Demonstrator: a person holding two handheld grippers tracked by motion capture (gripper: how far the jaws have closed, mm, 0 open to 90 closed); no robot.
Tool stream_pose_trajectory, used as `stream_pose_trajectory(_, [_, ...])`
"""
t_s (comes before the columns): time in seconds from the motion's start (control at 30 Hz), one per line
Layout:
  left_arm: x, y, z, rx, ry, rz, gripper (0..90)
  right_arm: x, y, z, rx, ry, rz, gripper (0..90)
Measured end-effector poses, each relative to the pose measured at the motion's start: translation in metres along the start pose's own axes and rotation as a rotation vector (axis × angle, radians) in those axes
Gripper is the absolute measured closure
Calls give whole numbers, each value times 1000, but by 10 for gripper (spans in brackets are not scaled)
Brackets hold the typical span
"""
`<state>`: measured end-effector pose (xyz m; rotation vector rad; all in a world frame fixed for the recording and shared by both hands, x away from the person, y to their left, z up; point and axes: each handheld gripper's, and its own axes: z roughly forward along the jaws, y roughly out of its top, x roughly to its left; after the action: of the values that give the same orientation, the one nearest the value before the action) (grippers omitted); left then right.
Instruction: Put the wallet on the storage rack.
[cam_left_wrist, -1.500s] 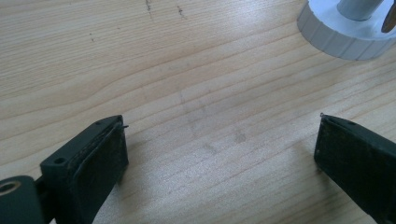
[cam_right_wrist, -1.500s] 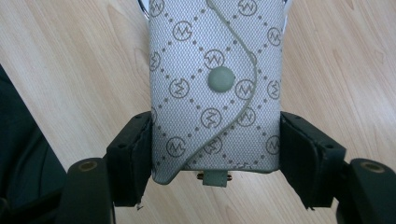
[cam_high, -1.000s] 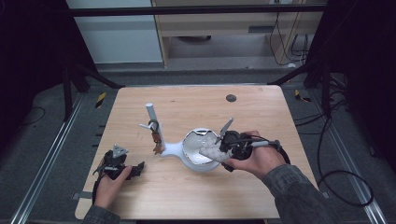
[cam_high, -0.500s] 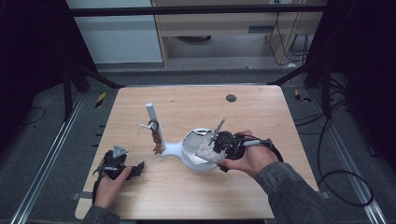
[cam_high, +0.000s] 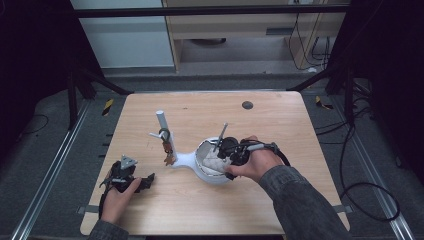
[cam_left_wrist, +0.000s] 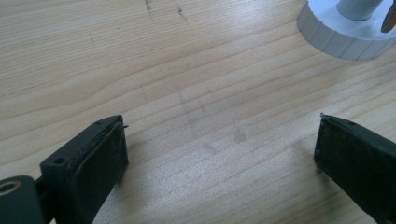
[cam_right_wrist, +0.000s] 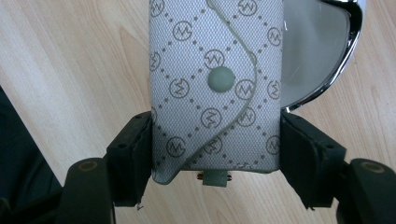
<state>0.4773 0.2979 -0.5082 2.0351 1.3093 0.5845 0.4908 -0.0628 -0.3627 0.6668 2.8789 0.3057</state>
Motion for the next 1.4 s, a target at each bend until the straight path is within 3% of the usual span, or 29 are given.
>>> stream_pose_trajectory(0.63, [0, 0, 0, 1, -2, 2, 18, -11, 11, 9, 1, 16, 24, 316])
stream_pose_trajectory(1.4, [-1, 0, 0, 2, -5, 5, 18, -14, 25, 17, -5, 19, 21, 315])
